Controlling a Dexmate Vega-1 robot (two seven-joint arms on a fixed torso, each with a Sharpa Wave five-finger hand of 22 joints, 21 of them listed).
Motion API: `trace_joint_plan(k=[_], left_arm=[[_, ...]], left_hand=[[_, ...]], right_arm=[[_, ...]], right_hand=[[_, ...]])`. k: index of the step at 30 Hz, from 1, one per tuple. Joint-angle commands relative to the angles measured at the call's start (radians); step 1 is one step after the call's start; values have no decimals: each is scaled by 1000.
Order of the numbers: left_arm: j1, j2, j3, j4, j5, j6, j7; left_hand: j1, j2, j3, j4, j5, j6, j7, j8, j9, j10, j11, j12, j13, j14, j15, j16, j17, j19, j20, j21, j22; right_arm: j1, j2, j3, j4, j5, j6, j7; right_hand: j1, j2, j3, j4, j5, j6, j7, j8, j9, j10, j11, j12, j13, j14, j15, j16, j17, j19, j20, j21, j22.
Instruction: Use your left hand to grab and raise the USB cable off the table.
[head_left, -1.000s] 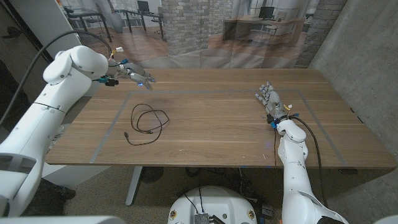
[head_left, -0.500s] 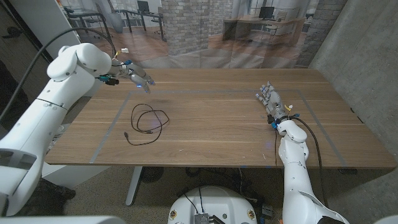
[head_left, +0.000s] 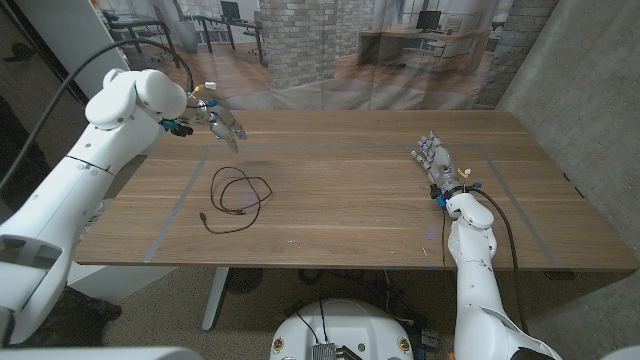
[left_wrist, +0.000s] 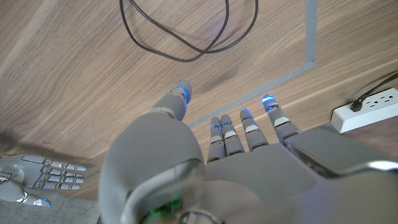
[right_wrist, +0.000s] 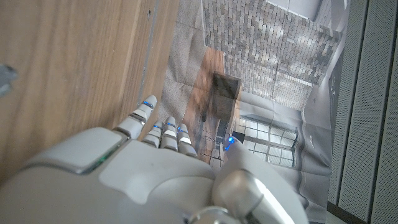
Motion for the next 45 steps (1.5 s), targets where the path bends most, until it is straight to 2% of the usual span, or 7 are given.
trace_joint_plan(k=[1, 13, 31, 45], left_arm=[[-11, -5, 33, -7, 155, -45, -18], [-14, -24, 59, 9, 249, -76, -22], [4, -49, 50, 19, 285, -114, -18], [22, -54, 49, 17, 311, -122, -25]], left_hand=[[7, -17, -14, 1, 2, 14, -9, 5, 4, 16, -7, 10, 5, 12, -6, 7, 4, 8, -6, -2, 3], [17, -27, -31, 4, 5, 23, -12, 5, 5, 22, -7, 12, 10, 12, -10, 6, 7, -2, -4, -11, 4], [24, -45, -61, 11, 12, 31, -16, 4, 6, 30, -11, 17, 18, 16, -13, 7, 11, -5, -2, -19, 4], [40, -42, -71, 12, 17, 39, -23, 4, 6, 34, -17, 19, 24, 16, -16, 7, 13, -4, -3, -23, 5]], right_arm=[[14, -1, -7, 20, -8, 0, -8], [22, -3, -11, 34, -6, 4, -4], [4, 7, -14, 4, -10, 2, -12], [-10, 13, -17, -19, -10, -2, -13]], right_hand=[[-9, -5, 4, -3, -1, 1, -1, 8, 5, 2, 6, 5, 5, 0, 8, 3, 4, 6, 6, 6, 3], [-11, -7, 2, -3, -2, 2, -2, 8, 5, 3, 7, 6, 5, 0, 9, 3, 4, 6, 7, 6, 3], [-18, -19, -6, -2, -3, 5, 0, 8, 5, 3, 10, 5, 5, 0, 11, 3, 5, 7, 9, 6, 3], [-22, -23, -9, -1, -3, 5, 1, 7, 5, 4, 9, 5, 5, 1, 11, 4, 5, 8, 9, 6, 3]])
